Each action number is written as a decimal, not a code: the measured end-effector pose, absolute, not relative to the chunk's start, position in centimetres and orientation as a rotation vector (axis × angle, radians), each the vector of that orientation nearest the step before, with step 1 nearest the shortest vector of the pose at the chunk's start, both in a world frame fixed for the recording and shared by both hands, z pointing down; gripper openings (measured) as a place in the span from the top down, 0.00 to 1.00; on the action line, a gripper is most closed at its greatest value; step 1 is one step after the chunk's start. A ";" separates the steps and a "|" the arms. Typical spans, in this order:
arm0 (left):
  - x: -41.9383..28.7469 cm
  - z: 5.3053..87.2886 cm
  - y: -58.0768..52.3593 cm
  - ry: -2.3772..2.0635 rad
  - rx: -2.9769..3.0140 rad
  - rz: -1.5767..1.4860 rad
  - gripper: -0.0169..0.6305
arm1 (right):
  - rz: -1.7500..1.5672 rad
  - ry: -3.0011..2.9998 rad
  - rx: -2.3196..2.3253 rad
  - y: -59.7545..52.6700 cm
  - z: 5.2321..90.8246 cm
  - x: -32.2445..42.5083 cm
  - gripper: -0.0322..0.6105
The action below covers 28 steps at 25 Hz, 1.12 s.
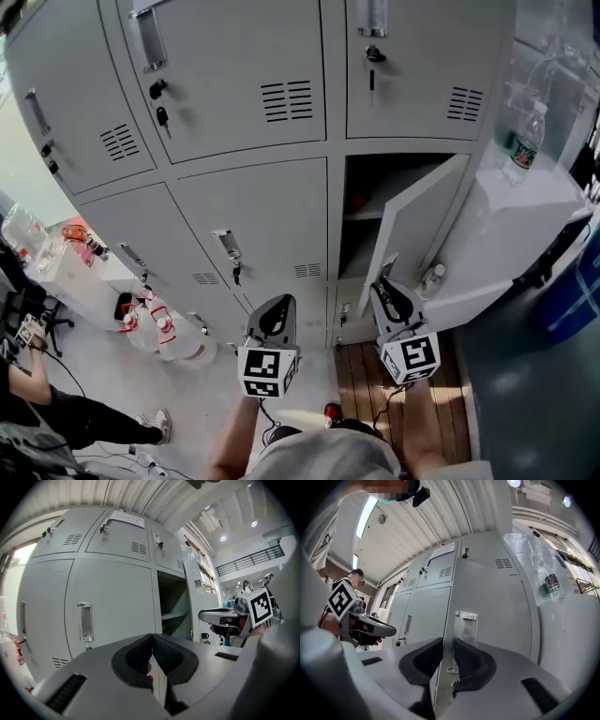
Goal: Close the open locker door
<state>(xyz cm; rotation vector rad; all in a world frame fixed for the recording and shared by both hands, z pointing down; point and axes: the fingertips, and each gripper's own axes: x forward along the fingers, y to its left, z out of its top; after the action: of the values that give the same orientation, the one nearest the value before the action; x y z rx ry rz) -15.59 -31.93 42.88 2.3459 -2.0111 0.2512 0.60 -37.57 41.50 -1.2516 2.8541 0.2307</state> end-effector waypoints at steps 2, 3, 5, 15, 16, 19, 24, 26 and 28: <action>-15.9 42.9 -32.1 -2.025 2.335 0.253 0.94 | 0.240 2.859 -1.246 -38.1 41.5 -0.1 0.83; -16.1 42.9 -32.2 -2.031 2.330 0.256 0.94 | 0.247 2.860 -1.240 -38.3 41.4 -0.4 0.83; -16.4 42.9 -32.4 -2.040 2.322 0.260 0.94 | 0.255 2.861 -1.231 -38.8 41.4 -1.0 0.83; -18.7 43.1 -33.4 -2.100 2.258 0.265 0.94 | 0.254 2.863 -1.220 -42.0 41.3 -3.2 0.83; -19.0 43.2 -33.5 -2.107 2.252 0.266 0.94 | 0.251 2.862 -1.219 -42.3 41.3 -3.4 0.83; -19.9 43.3 -33.7 -2.128 2.228 0.267 0.94 | 0.243 2.863 -1.214 -43.2 41.5 -4.1 0.83; -21.1 43.4 -34.2 -2.154 2.196 0.266 0.94 | 0.235 2.877 -1.207 -44.7 41.9 -5.1 0.83; -21.5 43.4 -34.4 -2.163 2.186 0.265 0.94 | 0.237 2.884 -1.205 -45.3 42.1 -5.5 0.83; -21.8 43.4 -34.6 -2.173 2.174 0.265 0.94 | 0.234 2.888 -1.199 -45.9 42.1 -5.8 0.83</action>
<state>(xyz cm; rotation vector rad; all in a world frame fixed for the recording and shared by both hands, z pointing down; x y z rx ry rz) -21.83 -34.63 43.42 2.1738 -2.1733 0.2645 -5.78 -45.86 42.12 -1.1994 2.8876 0.2344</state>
